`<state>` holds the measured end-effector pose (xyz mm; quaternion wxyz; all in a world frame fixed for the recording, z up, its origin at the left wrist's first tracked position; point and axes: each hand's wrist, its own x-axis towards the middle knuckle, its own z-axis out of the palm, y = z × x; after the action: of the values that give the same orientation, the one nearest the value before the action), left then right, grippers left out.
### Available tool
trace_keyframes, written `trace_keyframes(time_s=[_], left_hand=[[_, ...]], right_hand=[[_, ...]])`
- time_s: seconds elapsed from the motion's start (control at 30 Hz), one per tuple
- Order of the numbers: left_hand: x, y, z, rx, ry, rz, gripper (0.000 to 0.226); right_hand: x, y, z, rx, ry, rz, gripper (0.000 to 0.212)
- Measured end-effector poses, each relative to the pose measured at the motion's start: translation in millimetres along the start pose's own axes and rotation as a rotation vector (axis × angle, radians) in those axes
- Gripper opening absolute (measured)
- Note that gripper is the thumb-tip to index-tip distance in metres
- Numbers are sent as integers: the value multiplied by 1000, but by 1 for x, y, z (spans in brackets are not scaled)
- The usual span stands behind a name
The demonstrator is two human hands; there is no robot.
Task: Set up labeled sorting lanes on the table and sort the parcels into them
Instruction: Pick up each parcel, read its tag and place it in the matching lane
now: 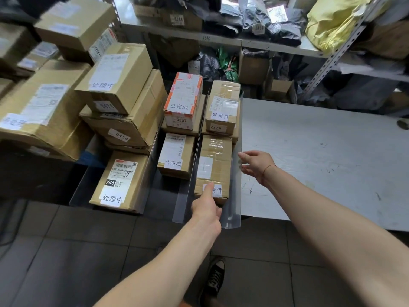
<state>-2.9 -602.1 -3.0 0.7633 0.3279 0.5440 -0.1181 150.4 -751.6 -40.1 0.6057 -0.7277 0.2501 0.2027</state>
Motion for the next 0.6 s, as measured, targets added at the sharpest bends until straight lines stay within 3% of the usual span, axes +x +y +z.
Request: trace_keyframes(time_s=[0.1, 0.3, 0.4, 0.5, 0.6], left_hand=[[-29, 28, 23, -11, -59, 102, 27], [-70, 129, 85, -254, -262, 401, 20], [-67, 162, 108, -51, -229, 472, 19], [-40, 178, 117, 212, -191, 471, 37], [-27, 183, 113, 571, -103, 602, 46]], right_hand=[[-5, -1, 5, -34, 42, -7, 24], [-7, 2, 14, -113, 71, -24, 23], [-5, 2, 15, -209, 99, -27, 31], [-8, -2, 17, -321, 146, -31, 42], [-42, -22, 26, -473, 206, -143, 44]])
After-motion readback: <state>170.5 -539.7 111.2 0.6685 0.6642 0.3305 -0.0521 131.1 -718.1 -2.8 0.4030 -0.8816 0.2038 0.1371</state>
